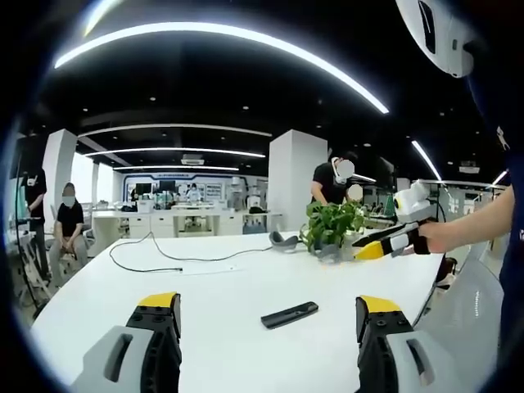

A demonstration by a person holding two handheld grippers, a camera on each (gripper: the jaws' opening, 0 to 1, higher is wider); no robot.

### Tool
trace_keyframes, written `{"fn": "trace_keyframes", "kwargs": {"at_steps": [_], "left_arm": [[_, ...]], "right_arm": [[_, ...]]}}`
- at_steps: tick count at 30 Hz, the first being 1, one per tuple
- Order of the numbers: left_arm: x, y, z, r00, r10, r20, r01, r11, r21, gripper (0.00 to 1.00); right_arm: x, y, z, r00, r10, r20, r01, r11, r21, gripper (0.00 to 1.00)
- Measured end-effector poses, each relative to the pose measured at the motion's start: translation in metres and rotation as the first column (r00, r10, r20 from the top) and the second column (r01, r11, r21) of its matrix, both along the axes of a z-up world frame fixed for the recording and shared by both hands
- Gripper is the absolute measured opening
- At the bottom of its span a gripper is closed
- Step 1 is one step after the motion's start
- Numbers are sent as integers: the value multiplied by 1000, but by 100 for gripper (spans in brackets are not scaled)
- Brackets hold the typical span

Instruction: Press the specified remote control buttons in sequence, fully releasing each button before pressing the next.

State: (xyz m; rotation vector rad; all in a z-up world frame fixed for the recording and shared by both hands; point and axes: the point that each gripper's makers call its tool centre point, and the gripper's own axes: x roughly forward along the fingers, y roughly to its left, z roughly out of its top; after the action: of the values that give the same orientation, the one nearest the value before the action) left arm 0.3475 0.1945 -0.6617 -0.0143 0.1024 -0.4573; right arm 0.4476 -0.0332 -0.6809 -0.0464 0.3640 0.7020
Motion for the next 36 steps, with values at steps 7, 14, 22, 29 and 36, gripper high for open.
{"fn": "trace_keyframes", "kwargs": {"at_steps": [7, 14, 22, 29, 36], "left_arm": [[0, -1, 1, 1000, -2, 5, 2, 1000, 0, 93], [0, -2, 1, 1000, -9, 9, 9, 1000, 3, 93], [0, -2, 3, 1000, -11, 15, 11, 1000, 0, 94], [-1, -3, 3, 1000, -15, 16, 15, 1000, 3, 94], [-1, -3, 1, 1000, -18, 11, 18, 1000, 16, 94]], "right_arm": [[-14, -18, 2, 998, -57, 23, 57, 998, -14, 94], [-25, -33, 6, 993, -111, 27, 110, 993, 43, 99], [-38, -45, 15, 987, -152, 54, 146, 984, 100, 99], [-44, -56, 14, 978, -199, 65, 189, 973, 132, 99], [-53, -52, 5, 983, -166, 75, 164, 986, 33, 99]]}}
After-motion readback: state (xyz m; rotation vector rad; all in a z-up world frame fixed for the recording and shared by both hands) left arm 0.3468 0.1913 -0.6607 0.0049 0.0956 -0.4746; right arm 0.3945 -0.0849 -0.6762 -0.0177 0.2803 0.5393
